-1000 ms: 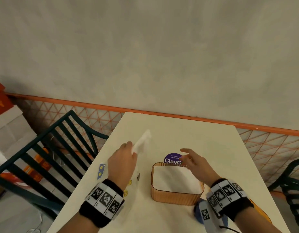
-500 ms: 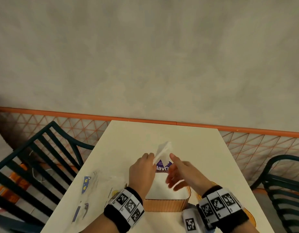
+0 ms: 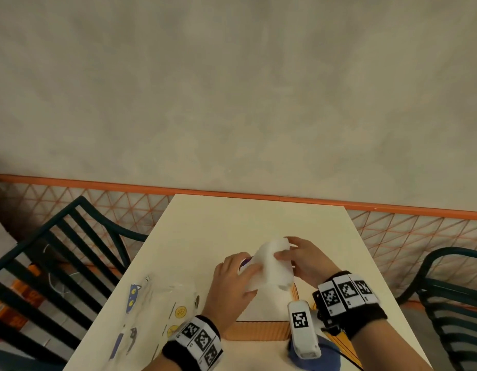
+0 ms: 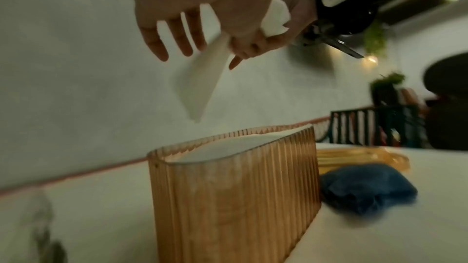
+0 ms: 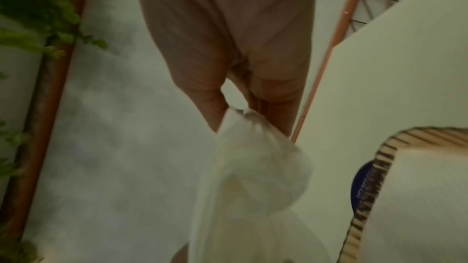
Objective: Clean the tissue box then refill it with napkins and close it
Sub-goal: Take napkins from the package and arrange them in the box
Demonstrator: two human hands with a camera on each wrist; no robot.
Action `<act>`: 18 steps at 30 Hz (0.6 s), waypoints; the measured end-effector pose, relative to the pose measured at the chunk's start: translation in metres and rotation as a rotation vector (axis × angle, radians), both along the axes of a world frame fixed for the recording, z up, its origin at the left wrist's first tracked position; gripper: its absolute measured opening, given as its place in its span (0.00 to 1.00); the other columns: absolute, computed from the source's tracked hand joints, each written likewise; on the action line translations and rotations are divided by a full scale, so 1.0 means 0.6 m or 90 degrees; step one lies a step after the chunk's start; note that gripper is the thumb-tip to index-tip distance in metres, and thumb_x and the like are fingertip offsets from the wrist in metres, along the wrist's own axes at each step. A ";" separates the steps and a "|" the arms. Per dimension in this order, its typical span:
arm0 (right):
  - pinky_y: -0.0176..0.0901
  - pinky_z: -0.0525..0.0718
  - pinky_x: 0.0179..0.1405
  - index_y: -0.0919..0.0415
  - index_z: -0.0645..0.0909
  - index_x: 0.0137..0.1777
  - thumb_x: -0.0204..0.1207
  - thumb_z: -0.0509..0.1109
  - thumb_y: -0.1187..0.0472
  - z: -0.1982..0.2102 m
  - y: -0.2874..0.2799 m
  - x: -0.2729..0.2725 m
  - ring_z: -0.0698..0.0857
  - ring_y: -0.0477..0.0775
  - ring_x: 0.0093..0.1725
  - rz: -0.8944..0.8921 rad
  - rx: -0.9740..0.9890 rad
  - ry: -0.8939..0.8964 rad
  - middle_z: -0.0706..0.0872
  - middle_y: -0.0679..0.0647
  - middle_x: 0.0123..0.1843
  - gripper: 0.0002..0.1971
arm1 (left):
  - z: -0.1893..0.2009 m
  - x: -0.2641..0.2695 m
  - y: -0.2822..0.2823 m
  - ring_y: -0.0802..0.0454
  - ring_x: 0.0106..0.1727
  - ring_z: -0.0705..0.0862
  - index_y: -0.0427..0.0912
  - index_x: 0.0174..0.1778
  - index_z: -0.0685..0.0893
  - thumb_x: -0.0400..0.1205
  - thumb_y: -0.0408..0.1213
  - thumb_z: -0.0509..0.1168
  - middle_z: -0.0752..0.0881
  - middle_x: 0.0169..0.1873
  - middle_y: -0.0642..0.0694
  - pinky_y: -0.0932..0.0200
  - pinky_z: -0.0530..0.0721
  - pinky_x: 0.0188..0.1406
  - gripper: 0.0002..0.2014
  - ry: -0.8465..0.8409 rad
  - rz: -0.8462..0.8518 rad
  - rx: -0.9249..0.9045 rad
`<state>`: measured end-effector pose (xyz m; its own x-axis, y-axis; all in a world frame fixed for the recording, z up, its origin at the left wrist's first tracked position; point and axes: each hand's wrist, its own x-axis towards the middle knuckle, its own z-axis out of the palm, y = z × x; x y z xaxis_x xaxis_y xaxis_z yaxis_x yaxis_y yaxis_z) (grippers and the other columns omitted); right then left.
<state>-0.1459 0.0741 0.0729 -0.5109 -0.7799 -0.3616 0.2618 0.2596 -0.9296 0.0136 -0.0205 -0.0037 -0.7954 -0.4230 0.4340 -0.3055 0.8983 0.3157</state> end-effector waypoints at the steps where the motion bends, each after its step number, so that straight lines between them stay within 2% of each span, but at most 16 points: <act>1: 0.49 0.86 0.46 0.66 0.68 0.72 0.74 0.69 0.73 0.005 -0.003 0.000 0.83 0.63 0.57 0.017 -0.003 0.028 0.81 0.65 0.65 0.27 | -0.006 0.006 -0.002 0.57 0.70 0.68 0.64 0.65 0.70 0.70 0.55 0.68 0.68 0.69 0.56 0.63 0.74 0.64 0.27 0.022 0.001 0.116; 2: 0.48 0.86 0.46 0.64 0.69 0.72 0.74 0.69 0.73 0.012 -0.006 0.000 0.83 0.61 0.56 0.039 -0.010 0.048 0.81 0.62 0.64 0.26 | -0.009 0.013 -0.003 0.59 0.74 0.62 0.66 0.68 0.64 0.70 0.61 0.63 0.64 0.72 0.57 0.63 0.69 0.69 0.29 0.073 0.000 0.291; 3: 0.48 0.87 0.48 0.62 0.70 0.71 0.75 0.68 0.72 0.019 -0.008 0.000 0.83 0.58 0.55 0.063 -0.016 0.062 0.81 0.60 0.62 0.25 | -0.010 0.019 -0.003 0.59 0.75 0.61 0.67 0.70 0.60 0.69 0.66 0.61 0.62 0.75 0.57 0.61 0.68 0.71 0.33 0.154 0.012 0.480; 4: 0.48 0.87 0.49 0.61 0.71 0.71 0.76 0.68 0.71 0.024 -0.009 0.000 0.83 0.57 0.54 0.084 -0.023 0.069 0.81 0.58 0.60 0.24 | -0.011 0.023 -0.006 0.56 0.75 0.64 0.67 0.71 0.60 0.68 0.69 0.60 0.64 0.75 0.54 0.56 0.69 0.72 0.35 0.238 0.046 0.667; 6: 0.48 0.88 0.48 0.60 0.72 0.71 0.76 0.68 0.71 0.030 -0.010 -0.001 0.83 0.56 0.55 0.120 -0.041 0.071 0.81 0.58 0.60 0.23 | -0.017 0.025 -0.021 0.44 0.67 0.76 0.57 0.75 0.65 0.69 0.71 0.61 0.76 0.68 0.43 0.45 0.76 0.67 0.40 0.364 0.088 1.043; 7: 0.47 0.89 0.48 0.59 0.72 0.71 0.76 0.68 0.72 0.032 -0.011 0.000 0.83 0.56 0.55 0.136 -0.046 0.074 0.81 0.58 0.60 0.23 | -0.021 0.027 -0.029 0.39 0.61 0.81 0.50 0.75 0.68 0.69 0.69 0.60 0.81 0.62 0.38 0.42 0.79 0.62 0.41 0.405 0.061 1.203; 8: 0.47 0.89 0.50 0.58 0.72 0.71 0.76 0.68 0.71 0.034 -0.012 0.001 0.84 0.57 0.57 0.151 -0.047 0.082 0.81 0.59 0.61 0.23 | -0.021 0.028 -0.034 0.34 0.58 0.83 0.46 0.74 0.72 0.70 0.69 0.58 0.83 0.59 0.34 0.39 0.81 0.60 0.40 0.426 0.017 1.328; 9: 0.48 0.88 0.52 0.57 0.72 0.71 0.76 0.68 0.71 0.035 -0.013 0.001 0.83 0.57 0.58 0.164 -0.045 0.090 0.81 0.59 0.62 0.23 | -0.020 0.029 -0.037 0.31 0.60 0.83 0.44 0.73 0.74 0.72 0.69 0.56 0.83 0.61 0.31 0.36 0.81 0.60 0.40 0.416 -0.021 1.398; 11: 0.49 0.86 0.55 0.55 0.72 0.71 0.77 0.68 0.70 0.035 -0.016 0.001 0.83 0.57 0.60 0.183 -0.042 0.093 0.81 0.58 0.63 0.23 | -0.016 0.026 -0.038 0.30 0.61 0.84 0.43 0.70 0.77 0.75 0.71 0.51 0.83 0.64 0.32 0.35 0.84 0.57 0.40 0.356 -0.057 1.438; 13: 0.48 0.85 0.55 0.54 0.72 0.70 0.77 0.67 0.69 0.035 -0.018 -0.002 0.82 0.56 0.60 0.191 -0.042 0.085 0.82 0.56 0.62 0.23 | -0.009 0.020 -0.034 0.38 0.52 0.89 0.40 0.64 0.81 0.76 0.70 0.51 0.88 0.54 0.36 0.44 0.87 0.51 0.38 0.308 -0.050 1.429; 15: 0.47 0.84 0.55 0.54 0.72 0.69 0.78 0.66 0.69 0.030 -0.015 -0.010 0.82 0.56 0.60 0.182 -0.037 0.083 0.82 0.54 0.61 0.21 | -0.004 0.017 -0.036 0.45 0.45 0.88 0.41 0.59 0.83 0.77 0.60 0.59 0.90 0.45 0.41 0.50 0.86 0.45 0.27 0.308 -0.022 1.357; 16: 0.46 0.85 0.54 0.54 0.72 0.68 0.78 0.66 0.69 0.024 -0.012 -0.015 0.82 0.55 0.59 0.175 -0.029 0.089 0.82 0.54 0.61 0.21 | -0.005 0.016 -0.040 0.46 0.46 0.87 0.42 0.59 0.82 0.76 0.54 0.65 0.89 0.45 0.42 0.51 0.85 0.44 0.22 0.319 -0.007 1.312; 18: 0.46 0.84 0.55 0.53 0.70 0.68 0.78 0.65 0.69 0.004 -0.006 -0.025 0.82 0.55 0.58 0.160 0.004 0.142 0.82 0.55 0.61 0.20 | -0.014 0.015 -0.050 0.45 0.55 0.84 0.42 0.63 0.80 0.74 0.42 0.71 0.87 0.54 0.42 0.51 0.86 0.45 0.22 0.326 0.027 1.207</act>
